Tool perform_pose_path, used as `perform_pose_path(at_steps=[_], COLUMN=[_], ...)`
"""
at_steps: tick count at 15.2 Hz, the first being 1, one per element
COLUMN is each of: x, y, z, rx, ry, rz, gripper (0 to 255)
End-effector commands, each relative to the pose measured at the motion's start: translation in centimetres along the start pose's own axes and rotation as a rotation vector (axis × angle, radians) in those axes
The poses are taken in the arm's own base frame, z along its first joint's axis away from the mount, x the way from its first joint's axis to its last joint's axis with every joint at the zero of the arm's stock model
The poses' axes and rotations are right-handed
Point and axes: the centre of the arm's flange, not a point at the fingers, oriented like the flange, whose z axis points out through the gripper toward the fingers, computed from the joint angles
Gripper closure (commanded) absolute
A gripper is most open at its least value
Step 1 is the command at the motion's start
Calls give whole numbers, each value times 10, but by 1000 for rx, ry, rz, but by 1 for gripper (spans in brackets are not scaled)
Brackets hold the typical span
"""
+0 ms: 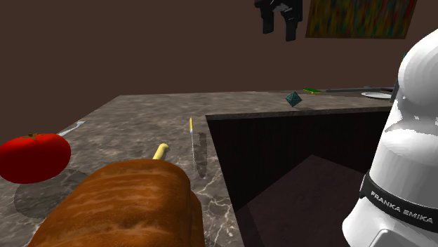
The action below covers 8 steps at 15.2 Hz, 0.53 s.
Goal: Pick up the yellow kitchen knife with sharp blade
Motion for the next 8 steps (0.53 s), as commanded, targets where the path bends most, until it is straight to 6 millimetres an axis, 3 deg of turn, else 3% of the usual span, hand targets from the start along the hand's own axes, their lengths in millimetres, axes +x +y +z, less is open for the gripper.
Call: perform_pose_path(at_steps=[1,8], x=[0,39], y=[0,-54], z=[0,61], rx=[0,-19], ry=[0,52], rz=[0,45], gripper=[0,0])
